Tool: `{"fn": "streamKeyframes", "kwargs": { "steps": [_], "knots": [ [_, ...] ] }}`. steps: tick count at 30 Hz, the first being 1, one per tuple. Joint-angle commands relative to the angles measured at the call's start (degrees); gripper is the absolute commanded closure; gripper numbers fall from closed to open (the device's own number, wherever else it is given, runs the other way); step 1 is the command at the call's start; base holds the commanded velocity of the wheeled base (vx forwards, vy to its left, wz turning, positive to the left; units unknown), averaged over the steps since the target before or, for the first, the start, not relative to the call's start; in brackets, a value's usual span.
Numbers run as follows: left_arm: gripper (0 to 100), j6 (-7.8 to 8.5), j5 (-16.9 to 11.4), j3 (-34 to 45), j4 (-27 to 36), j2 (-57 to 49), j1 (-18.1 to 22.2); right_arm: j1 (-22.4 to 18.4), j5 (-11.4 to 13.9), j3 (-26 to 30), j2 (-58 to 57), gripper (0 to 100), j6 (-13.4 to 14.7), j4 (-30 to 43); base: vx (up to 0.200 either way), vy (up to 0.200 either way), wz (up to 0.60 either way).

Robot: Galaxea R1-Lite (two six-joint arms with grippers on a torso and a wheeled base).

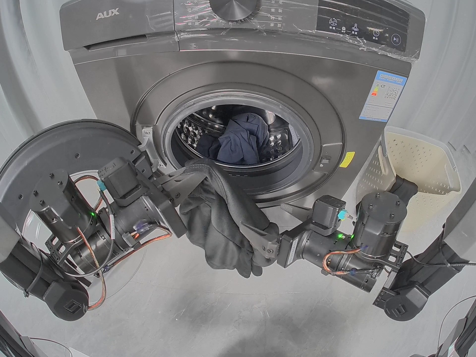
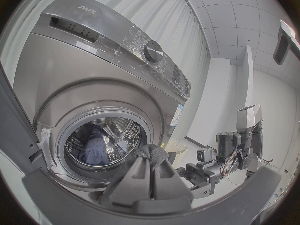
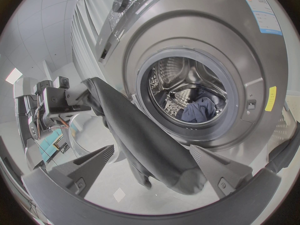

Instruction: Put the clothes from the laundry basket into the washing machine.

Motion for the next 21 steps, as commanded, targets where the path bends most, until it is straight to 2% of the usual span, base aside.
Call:
{"fn": "streamKeyframes", "kwargs": {
  "steps": [1,20,21],
  "knots": [
    [100,-0.08,-0.1,0.02,-0.06,-0.03,-0.14,0.73,0.27,-1.38,1.77,0,-0.01,-0.52,0.0,0.0,0.0],
    [100,0.01,-0.37,0.02,-0.14,-0.64,-0.23,-1.73,-0.43,-14.66,13.37,0,-0.1,-3.59,0.0,0.0,0.0],
    [100,-0.08,-0.37,-0.07,-0.14,-0.64,-0.23,-1.73,-0.43,-14.92,13.81,100,-0.1,-3.94,0.0,0.0,0.0]
  ]
}}
